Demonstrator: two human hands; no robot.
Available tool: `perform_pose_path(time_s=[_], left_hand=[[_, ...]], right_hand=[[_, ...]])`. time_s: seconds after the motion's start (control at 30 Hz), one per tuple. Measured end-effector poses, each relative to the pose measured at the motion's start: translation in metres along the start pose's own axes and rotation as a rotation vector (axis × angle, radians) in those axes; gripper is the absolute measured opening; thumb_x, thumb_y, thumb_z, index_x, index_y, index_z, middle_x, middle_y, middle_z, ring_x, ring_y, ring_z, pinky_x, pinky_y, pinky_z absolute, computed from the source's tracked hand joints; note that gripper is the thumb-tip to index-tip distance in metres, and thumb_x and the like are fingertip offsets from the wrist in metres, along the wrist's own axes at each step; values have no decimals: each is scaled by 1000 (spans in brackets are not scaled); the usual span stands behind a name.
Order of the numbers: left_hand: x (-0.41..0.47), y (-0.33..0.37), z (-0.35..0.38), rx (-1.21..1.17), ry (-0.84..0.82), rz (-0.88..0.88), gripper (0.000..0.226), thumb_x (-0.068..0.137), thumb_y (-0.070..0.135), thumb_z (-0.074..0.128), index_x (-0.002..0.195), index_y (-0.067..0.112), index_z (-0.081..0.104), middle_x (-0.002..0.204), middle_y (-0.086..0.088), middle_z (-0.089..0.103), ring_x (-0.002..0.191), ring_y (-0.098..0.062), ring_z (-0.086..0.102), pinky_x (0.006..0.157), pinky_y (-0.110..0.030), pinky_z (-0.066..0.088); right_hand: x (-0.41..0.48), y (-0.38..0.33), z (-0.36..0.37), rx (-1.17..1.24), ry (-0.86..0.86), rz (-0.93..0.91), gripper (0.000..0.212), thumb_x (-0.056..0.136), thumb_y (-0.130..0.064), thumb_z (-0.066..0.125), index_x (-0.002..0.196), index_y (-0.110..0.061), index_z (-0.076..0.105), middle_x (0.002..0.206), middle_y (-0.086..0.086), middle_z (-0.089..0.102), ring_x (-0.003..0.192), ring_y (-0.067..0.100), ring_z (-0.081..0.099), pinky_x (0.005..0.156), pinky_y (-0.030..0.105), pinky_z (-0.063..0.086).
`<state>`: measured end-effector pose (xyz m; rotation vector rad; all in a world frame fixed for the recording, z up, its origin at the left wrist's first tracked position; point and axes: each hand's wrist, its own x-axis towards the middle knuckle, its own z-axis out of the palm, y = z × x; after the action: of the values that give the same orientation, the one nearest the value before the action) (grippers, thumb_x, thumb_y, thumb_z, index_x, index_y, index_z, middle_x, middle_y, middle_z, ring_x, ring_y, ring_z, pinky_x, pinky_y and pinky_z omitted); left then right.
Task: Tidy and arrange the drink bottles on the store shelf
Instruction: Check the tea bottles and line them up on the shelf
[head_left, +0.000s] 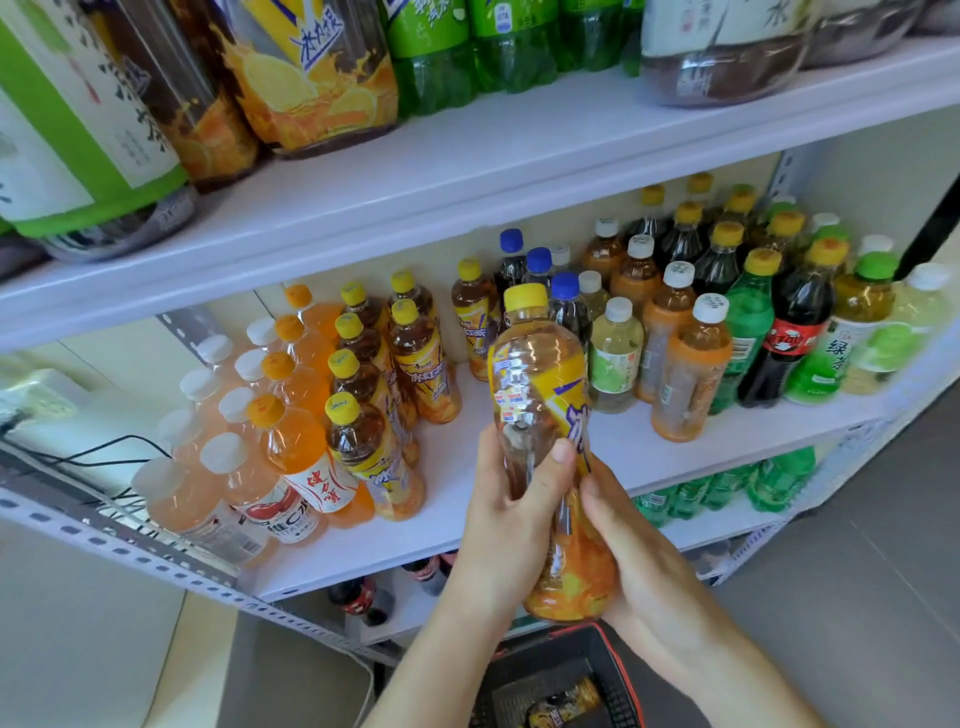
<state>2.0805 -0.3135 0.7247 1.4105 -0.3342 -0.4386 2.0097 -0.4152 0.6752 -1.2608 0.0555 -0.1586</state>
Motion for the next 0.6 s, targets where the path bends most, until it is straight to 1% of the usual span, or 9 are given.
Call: perform_pose_path(time_s=[0.03,0.07,0.13,0.2,0.3,0.33,0.47,0.53,0.6], left_hand=[[-1,0,-1,58,10,23,37,81,39,69,111,19,59,102,-2,71,98,-15,66,92,-39,52],[-1,0,-2,122,13,39,40,78,48,69,108,22,61,105,-4,70,99,-17,65,94,-42,52],[-1,2,-4,218,4,41,44,71,63,63,101,31,64,111,-9,66,106,-23,63,97,-49,49],[-1,4,-7,234,-19,33,47,70,67,62,103,32,64,111,-6,65,105,-21,64,95,-48,50],[1,11,-8,202,-31,75,45,80,55,73,111,25,59,93,12,71,85,-5,68,71,-24,57],[4,13,-8,179,-7,95,44,81,50,74,112,24,57,89,14,71,80,-3,68,66,-22,56],[9,22,-10,134,119,135,54,72,45,78,115,24,55,97,5,73,90,-16,71,83,-47,59],[7,21,-11,95,138,142,56,73,40,79,120,22,54,102,0,73,94,-20,71,85,-50,58],[6,18,-13,66,144,146,56,74,37,78,123,21,54,104,-2,73,95,-21,72,83,-45,59]], right_hand=[[-5,5,-1,-16,19,10,35,105,-19,38,138,-11,48,143,14,52,128,26,52,105,35,43],[-7,10,1,-26,36,18,33,105,-21,38,134,-13,51,143,14,52,126,27,53,107,38,43],[1,2,11,-40,79,44,42,98,-48,48,133,-26,55,140,-3,57,124,11,56,100,28,48],[-2,-2,20,-8,140,80,57,86,-68,53,138,-42,49,137,-13,58,124,7,56,94,21,50],[-6,-11,23,-58,132,2,54,80,-71,57,130,-53,51,125,-17,66,115,4,63,84,14,52],[-7,-14,24,-79,141,17,50,78,-70,58,125,-57,52,120,-21,67,110,1,64,80,11,52],[-14,-19,30,-192,200,28,43,72,-74,57,114,-69,49,113,-36,63,104,-13,61,75,1,45],[-14,-18,28,-261,186,49,43,73,-75,56,115,-72,46,115,-38,61,107,-15,58,79,2,45],[-15,-21,24,-217,135,78,53,71,-78,58,121,-67,45,120,-31,63,112,-8,59,87,12,49]])
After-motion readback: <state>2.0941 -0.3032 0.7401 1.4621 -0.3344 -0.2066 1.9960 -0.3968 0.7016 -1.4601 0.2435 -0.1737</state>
